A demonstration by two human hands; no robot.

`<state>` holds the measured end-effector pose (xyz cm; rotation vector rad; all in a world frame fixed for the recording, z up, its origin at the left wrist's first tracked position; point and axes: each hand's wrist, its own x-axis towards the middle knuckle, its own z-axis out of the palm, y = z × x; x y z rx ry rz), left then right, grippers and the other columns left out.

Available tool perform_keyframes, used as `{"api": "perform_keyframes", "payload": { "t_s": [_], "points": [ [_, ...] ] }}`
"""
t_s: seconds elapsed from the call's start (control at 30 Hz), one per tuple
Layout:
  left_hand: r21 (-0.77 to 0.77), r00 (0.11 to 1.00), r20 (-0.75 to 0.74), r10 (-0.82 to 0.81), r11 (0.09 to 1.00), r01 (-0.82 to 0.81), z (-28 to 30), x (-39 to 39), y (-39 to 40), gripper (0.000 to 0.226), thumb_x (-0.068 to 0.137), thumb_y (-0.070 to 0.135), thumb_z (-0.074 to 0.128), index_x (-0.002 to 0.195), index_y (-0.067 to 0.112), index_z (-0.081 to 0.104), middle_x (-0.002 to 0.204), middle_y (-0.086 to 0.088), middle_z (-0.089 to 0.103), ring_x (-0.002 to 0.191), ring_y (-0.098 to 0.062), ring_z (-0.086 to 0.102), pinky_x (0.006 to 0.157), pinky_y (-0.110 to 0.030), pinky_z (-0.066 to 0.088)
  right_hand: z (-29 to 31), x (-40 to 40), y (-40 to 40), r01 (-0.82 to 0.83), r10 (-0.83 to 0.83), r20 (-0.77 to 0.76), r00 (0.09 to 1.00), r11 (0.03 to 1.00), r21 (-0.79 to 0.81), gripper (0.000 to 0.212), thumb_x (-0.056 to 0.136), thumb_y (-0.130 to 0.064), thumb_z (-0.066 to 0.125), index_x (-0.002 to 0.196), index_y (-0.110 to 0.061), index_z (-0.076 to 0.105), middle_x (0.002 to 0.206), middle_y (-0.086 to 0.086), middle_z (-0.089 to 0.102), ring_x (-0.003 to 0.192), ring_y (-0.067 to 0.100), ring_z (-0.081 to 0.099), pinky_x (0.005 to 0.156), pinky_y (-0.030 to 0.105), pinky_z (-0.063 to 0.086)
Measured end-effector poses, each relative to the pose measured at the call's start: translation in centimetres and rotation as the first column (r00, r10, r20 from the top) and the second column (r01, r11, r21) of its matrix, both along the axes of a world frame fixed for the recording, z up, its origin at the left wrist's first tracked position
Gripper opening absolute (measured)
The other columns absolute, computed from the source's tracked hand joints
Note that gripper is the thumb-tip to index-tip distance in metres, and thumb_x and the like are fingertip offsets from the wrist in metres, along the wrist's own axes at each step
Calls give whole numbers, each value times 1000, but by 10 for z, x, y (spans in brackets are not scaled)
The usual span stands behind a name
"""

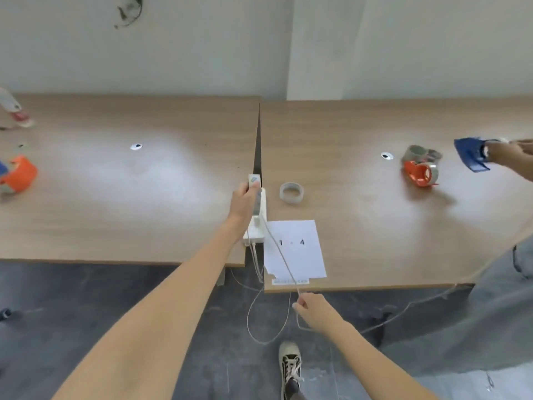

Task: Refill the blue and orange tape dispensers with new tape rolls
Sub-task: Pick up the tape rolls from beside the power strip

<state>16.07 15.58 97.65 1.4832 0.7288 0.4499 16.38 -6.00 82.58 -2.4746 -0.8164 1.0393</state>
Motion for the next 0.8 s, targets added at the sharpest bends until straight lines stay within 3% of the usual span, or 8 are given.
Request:
{"api": "perform_keyframes", "payload": {
  "t_s": [0.1, 0.17, 0.33, 0.47, 0.53, 0.63, 0.8],
  "points": [
    [-27, 1000, -14, 23, 999, -23, -12, 36, 22, 21, 98, 23, 42, 82, 12, 48, 74, -3, 46, 66, -15, 44, 57, -23, 37, 3, 50, 37, 24, -27, 44, 999, 996, 80, 26, 92, -26, 42, 69, -15, 42, 71, 2, 49, 66, 18, 41, 62, 31, 33],
    [-12, 998, -41, 44, 999, -44, -14, 63, 36, 26, 98, 23, 42, 74, 16, 47, 72, 0, 46, 66, -14, 44, 63, -28, 37, 11, 87, 63, 61, -75, 90, 993, 987, 150, 31, 92, -24, 41, 63, -15, 34, 64, 0, 44, 60, 16, 36, 55, 30, 29],
    [-46, 994, -41, 104, 993, -106, -19, 116, 68, 28, 98, 20, 42, 70, 14, 46, 69, 1, 46, 59, -12, 42, 57, -27, 36, 24, 174, 128, 95, -140, 168, 976, 963, 250, 19, 92, -20, 39, 74, -15, 41, 71, -1, 45, 60, 18, 42, 51, 27, 29],
    [-95, 992, -25, 127, 987, -129, -29, 146, 90, 16, 95, 18, 42, 88, 9, 52, 69, 0, 46, 58, -12, 43, 57, -26, 36, 11, 232, 176, 92, -146, 245, 958, 971, 219, 8, 92, -12, 40, 89, -9, 46, 90, 8, 48, 82, 27, 48, 65, 32, 36],
    [-120, 992, -22, 126, 985, -127, -36, 158, 101, 13, 93, 18, 43, 90, 9, 52, 69, -3, 44, 58, -15, 40, 56, -27, 35, -3, 257, 197, 57, -105, 302, 947, 985, 164, 19, 94, -15, 42, 106, -4, 51, 108, 14, 54, 99, 31, 52, 75, 33, 37],
    [-135, 990, -42, 135, 981, -139, -48, 168, 115, 15, 84, 25, 45, 80, 11, 51, 68, -2, 44, 62, -20, 39, 59, -31, 34, -23, 283, 225, -8, -9, 322, 947, 999, 50, 33, 96, -21, 45, 120, 1, 47, 123, 16, 53, 113, 31, 50, 87, 35, 41],
    [-163, 986, -34, 164, 972, -167, -68, 176, 135, 27, 94, 19, 44, 70, 20, 57, 65, 2, 50, 63, -19, 44, 63, -32, 37, -54, 309, 263, -45, 88, 312, 946, 989, -141, 48, 94, -39, 47, 125, -2, 49, 126, 14, 57, 119, 30, 52, 100, 37, 37]
  ]
}}
